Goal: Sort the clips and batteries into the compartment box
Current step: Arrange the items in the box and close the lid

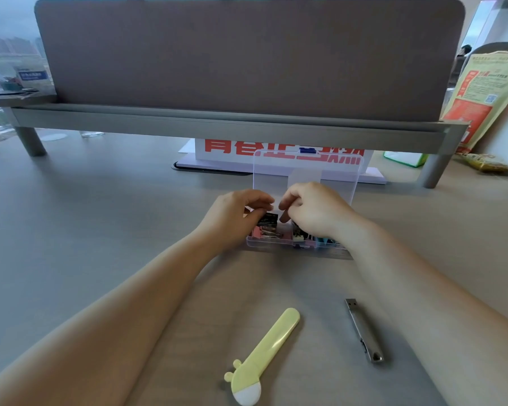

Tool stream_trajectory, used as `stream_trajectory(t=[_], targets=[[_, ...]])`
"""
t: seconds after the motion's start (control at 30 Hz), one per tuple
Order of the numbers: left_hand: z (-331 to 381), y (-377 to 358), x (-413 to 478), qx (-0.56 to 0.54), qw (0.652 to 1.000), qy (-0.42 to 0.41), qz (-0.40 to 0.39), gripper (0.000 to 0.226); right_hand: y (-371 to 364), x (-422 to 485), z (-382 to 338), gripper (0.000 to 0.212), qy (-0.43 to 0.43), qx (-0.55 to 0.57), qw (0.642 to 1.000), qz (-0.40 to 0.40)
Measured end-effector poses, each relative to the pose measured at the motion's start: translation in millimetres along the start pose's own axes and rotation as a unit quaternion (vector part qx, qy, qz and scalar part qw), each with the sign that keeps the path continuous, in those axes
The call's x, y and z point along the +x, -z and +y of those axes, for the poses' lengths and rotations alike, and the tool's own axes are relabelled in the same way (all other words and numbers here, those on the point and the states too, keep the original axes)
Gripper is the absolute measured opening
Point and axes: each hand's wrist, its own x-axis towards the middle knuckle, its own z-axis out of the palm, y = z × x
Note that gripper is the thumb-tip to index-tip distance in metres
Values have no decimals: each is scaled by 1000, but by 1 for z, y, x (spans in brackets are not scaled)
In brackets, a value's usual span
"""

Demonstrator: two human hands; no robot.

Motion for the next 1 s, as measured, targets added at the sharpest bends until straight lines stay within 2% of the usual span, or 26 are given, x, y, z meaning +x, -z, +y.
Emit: stream_trajectory(t=[0.3,0.47,0.53,0.6,0.73,0.8,0.87,0.93,1.0], targets=[[0,2,-6,56,998,16,3,23,-3,0,6,21,25,19,999,7],[2,2,-12,68,996,-11,53,25,-2,-13,11,17,43,40,996,74],[6,6,-19,49,995,-1,84,16,-2,-27,16,15,58,51,991,108],[11,11,-33,50,995,3,81,5,-2,-47,21,13,77,67,987,128],[30,19,-77,55,997,37,-38,23,-6,-92,35,2,95,61,986,125],[45,23,-98,81,989,55,-113,40,-6,-111,41,16,77,21,990,113],[58,29,-115,120,975,54,-179,57,-3,-126,43,28,37,-5,997,66],[66,35,-127,140,962,49,-229,64,1,-138,43,34,15,-17,1000,11],[71,36,-136,187,948,34,-257,63,2,-147,41,35,23,-38,999,-6]])
